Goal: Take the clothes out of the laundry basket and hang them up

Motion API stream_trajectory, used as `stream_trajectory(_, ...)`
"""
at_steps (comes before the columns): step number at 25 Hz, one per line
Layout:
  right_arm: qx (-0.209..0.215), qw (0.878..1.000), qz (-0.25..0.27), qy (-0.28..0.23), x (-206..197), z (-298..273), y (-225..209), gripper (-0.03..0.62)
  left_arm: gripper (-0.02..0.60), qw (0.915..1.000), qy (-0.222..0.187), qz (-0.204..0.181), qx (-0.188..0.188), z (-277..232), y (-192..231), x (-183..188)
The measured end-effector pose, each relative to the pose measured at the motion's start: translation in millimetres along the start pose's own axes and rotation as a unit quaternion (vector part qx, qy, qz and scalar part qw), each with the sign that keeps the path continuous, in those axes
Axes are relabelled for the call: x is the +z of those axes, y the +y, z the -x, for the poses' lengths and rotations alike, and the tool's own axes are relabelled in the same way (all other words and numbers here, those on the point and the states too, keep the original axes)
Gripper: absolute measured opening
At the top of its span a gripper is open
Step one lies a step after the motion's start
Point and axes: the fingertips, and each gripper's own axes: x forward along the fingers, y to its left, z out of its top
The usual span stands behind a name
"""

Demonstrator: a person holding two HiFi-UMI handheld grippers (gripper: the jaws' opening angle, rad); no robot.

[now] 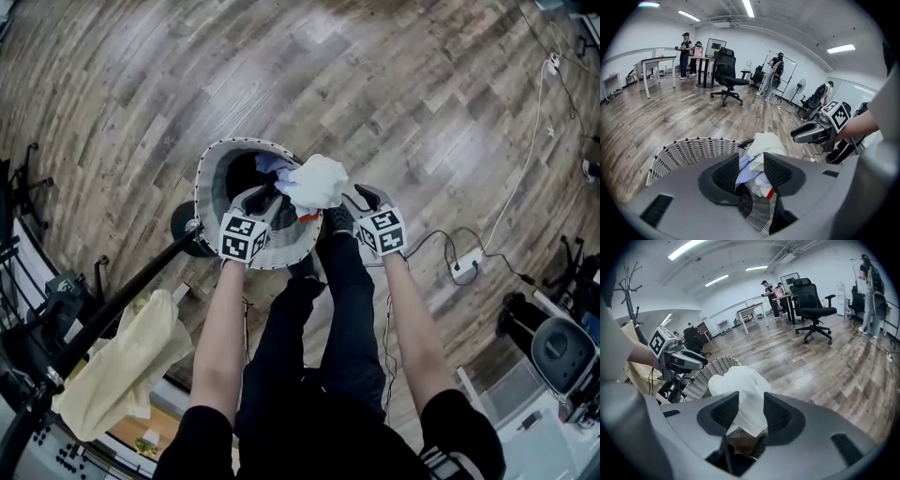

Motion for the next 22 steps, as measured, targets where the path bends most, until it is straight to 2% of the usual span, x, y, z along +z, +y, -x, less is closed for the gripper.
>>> stream_trajectory(8,0.017,1.000,0.001,0.002,-4,-31,-10,0.183,0.175,0.9995,0.014,-0.027,-0.004,-38,13,-5)
stream_trajectory(12,0.031,0.999,0.001,0.012,-13,-47,-15,0.192,0.175,0.9977,0.036,-0.055,-0.015,-60,9,-17)
stream_trajectory(18,0.051,0.998,-0.033,0.006,-19,-63,-19,0.196,0.173,0.9917,0.075,-0.097,-0.040,-88,7,-36)
stream_trajectory(20,0.058,0.998,-0.037,0.005,-20,-65,-18,0.182,0.172,0.9909,0.074,-0.103,-0.045,-95,5,-34)
stream_trajectory(21,0.062,0.997,-0.037,0.006,-21,-64,-17,0.155,0.157,0.9904,0.074,-0.107,-0.048,-98,4,-32)
stream_trajectory(22,0.064,0.997,-0.035,0.006,-21,-63,-16,0.124,0.115,0.9896,0.075,-0.112,-0.050,-99,2,-31)
